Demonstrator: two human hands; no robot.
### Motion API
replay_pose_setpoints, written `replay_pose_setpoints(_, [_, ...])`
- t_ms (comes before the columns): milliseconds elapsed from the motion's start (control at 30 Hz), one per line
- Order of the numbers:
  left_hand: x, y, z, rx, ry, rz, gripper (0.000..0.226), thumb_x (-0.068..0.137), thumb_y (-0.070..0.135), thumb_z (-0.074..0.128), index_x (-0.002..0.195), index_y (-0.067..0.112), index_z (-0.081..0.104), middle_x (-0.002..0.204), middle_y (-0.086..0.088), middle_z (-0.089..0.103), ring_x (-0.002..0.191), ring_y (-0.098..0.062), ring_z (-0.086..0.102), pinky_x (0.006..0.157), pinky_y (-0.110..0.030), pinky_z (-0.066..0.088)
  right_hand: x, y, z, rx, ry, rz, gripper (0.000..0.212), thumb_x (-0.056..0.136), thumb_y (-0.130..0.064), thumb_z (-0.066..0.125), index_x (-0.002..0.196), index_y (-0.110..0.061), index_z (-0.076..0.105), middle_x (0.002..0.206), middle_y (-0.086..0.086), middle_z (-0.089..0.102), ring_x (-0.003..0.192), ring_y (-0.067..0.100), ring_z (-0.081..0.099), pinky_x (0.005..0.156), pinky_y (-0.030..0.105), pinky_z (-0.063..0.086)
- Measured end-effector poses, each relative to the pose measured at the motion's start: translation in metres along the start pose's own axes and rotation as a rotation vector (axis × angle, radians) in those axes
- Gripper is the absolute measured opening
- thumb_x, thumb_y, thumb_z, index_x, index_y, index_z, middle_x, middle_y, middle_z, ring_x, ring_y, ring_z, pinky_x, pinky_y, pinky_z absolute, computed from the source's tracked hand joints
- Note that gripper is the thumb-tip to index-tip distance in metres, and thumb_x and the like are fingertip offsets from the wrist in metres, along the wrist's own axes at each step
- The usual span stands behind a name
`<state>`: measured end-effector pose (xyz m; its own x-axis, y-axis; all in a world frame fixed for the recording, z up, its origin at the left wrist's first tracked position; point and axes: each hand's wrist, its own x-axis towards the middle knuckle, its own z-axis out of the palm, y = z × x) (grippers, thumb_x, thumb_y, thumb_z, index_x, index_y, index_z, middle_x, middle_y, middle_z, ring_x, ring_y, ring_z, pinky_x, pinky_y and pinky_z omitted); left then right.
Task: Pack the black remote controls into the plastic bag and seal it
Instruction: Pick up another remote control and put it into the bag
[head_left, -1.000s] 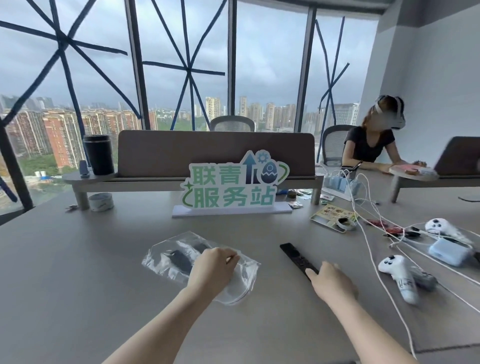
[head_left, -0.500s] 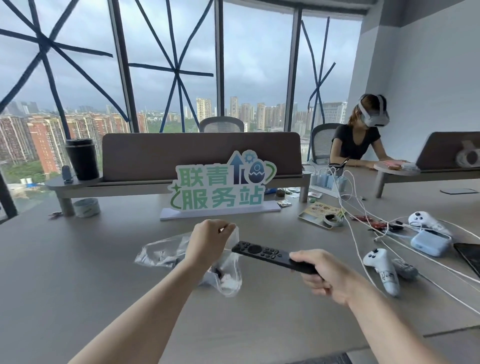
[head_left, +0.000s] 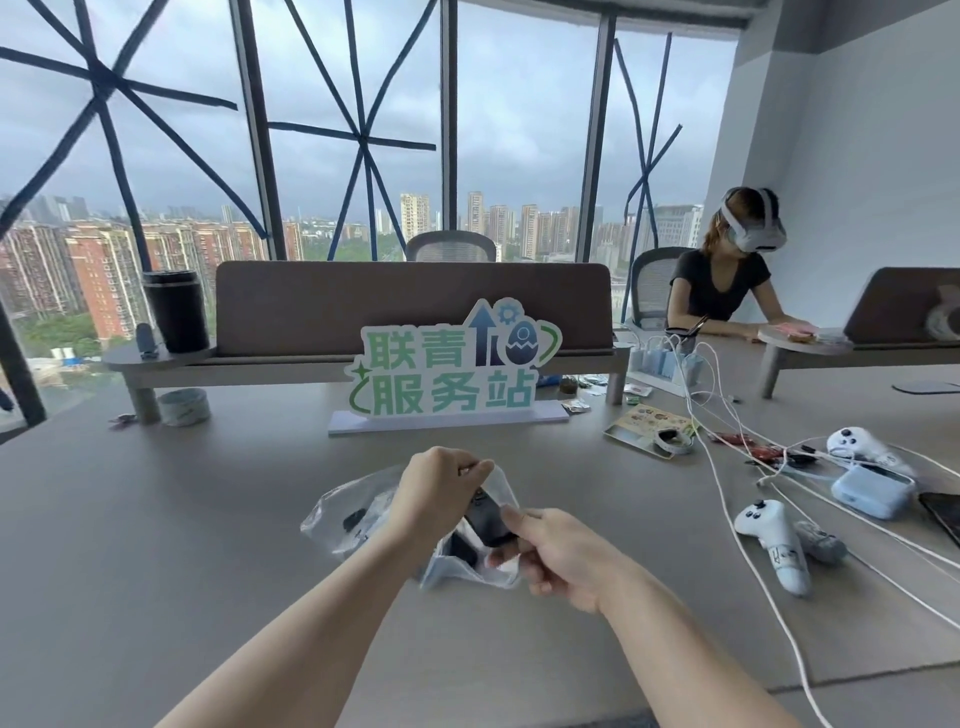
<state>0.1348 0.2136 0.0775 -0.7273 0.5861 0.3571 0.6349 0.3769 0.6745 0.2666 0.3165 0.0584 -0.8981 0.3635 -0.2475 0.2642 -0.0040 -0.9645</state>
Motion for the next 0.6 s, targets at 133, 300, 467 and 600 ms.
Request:
replay_pose_setpoints(133, [-0.006,-0.008,-0.001,-0.032,0.003,-0.034,0.023,0.086,0.033,0.060,0.090,0.019,0.077,0.078,0.002,0.076,0.070,-0.015,0.066,0.066,-0.028,0.053,0.014,0.012,-0.004,-0.218,0.364,-0.092,0.015,0.093,-0.021,0.055,0.093,-0.015,0.069,0.075,0.003,0.069,0.042,0.010,0.043,0.044,0.026,0.034])
replay_pose_setpoints(300, [-0.013,-0.010,-0.003,0.012,-0.110,-0.015,0.022,0.085,0.035,0.062,0.097,0.024,0.076,0.083,0.005,0.074,0.070,-0.009,0.062,0.067,-0.023,0.050,0.025,0.011,0.000,-0.561,0.332,-0.086,0.024,0.086,-0.041,0.061,0.109,-0.039,0.054,0.089,-0.002,0.060,0.087,0.024,0.064,0.068,0.028,0.044])
replay_pose_setpoints(467, [-0.023,-0.020,-0.010,0.231,-0.390,-0.015,0.048,0.072,0.027,0.069,0.120,0.030,0.062,0.110,0.002,0.070,0.089,-0.014,0.063,0.073,-0.019,0.042,0.045,0.014,-0.003,-0.713,0.571,-0.181,0.024,0.083,-0.021,0.055,0.065,-0.010,0.066,0.069,0.010,0.070,0.076,0.034,0.065,0.060,0.032,0.044])
replay_pose_setpoints(600, [-0.032,-0.035,-0.024,0.425,-0.415,-0.053,0.052,0.069,0.023,0.058,0.119,0.036,0.052,0.107,0.001,0.069,0.085,-0.023,0.067,0.067,-0.030,0.054,0.041,0.003,-0.006,-0.598,0.608,-0.220,0.021,0.087,-0.021,0.056,0.079,-0.014,0.074,0.076,0.004,0.075,0.075,0.029,0.067,0.063,0.031,0.048])
